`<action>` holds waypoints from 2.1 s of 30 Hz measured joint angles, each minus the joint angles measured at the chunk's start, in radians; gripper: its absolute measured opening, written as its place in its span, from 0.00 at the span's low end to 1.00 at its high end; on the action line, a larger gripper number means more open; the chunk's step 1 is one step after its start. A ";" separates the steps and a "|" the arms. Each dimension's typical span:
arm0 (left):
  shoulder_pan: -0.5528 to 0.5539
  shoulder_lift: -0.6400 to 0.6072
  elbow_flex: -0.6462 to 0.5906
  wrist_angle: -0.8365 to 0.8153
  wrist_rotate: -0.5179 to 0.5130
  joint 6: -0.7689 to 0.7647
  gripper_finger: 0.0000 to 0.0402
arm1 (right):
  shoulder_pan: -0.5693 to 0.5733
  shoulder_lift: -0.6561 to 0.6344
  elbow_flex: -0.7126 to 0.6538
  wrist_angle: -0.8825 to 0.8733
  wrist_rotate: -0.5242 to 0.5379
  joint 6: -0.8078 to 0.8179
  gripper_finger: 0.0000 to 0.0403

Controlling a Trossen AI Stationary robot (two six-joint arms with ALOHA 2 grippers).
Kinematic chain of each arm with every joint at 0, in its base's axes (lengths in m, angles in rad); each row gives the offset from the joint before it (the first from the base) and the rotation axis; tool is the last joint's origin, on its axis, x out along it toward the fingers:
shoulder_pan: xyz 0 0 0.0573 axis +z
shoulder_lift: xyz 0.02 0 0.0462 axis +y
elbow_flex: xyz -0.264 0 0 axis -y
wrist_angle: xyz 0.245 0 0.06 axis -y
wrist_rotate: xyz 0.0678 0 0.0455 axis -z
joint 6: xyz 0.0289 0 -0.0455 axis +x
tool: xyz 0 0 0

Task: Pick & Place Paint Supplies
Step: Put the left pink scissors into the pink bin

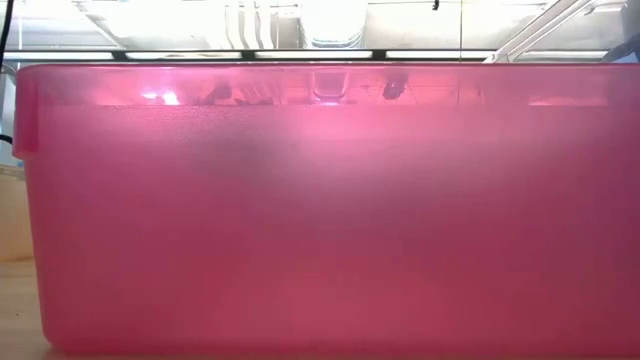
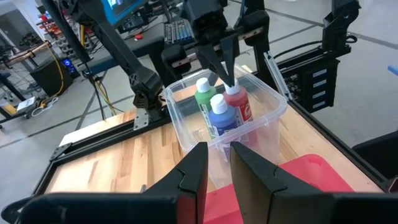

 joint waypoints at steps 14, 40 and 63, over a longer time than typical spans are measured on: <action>0.000 0.000 0.000 0.006 0.008 0.002 0.19 | -0.001 0.111 0.190 -0.328 -0.070 0.199 0.02; 0.000 0.000 0.000 0.005 0.015 0.002 0.19 | -0.035 0.136 0.212 -0.442 -0.088 0.242 0.02; 0.000 0.000 0.000 -0.007 0.017 0.003 0.19 | -0.024 0.091 0.210 -0.420 0.016 0.183 0.02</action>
